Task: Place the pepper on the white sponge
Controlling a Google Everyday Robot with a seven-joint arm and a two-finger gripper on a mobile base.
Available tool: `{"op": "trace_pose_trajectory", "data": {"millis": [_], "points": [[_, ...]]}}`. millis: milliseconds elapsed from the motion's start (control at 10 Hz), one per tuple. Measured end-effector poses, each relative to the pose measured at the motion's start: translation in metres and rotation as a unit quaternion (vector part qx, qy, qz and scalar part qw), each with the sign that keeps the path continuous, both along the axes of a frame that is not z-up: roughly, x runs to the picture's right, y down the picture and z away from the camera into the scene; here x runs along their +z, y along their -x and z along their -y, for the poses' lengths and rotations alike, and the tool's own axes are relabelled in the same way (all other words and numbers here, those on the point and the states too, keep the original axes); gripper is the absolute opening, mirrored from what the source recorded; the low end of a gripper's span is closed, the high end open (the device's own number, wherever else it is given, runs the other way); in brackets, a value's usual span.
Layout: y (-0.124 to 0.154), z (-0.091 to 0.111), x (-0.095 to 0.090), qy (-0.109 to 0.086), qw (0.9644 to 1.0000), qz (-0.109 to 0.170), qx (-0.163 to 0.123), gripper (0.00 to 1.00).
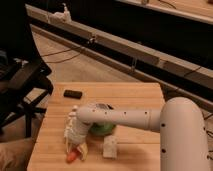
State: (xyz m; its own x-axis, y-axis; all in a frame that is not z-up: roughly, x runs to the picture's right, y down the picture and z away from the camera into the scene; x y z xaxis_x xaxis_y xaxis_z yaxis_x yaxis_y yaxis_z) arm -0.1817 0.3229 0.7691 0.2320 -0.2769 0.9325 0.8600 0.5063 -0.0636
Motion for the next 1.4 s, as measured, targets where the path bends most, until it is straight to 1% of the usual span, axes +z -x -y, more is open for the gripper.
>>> {"op": "trace_pose_trajectory", "data": {"millis": [100, 300, 400, 600, 800, 1100, 1400], "points": [[0.0, 0.001, -0.002, -0.002, 1.0, 0.002, 0.0, 0.0], [0.004, 0.008, -0.009, -0.013, 0.9999, 0.011, 0.001, 0.0], [0.008, 0.012, -0.015, -0.021, 0.9995, 0.021, 0.004, 0.0], [0.014, 0.02, -0.027, -0.024, 0.9987, 0.042, 0.016, 0.0], [0.013, 0.031, -0.036, -0.033, 0.9977, 0.054, 0.027, 0.0], [0.004, 0.042, -0.038, -0.041, 0.9972, 0.053, 0.033, 0.0], [-0.015, 0.054, -0.037, -0.045, 0.9971, 0.043, 0.045, 0.0]]}}
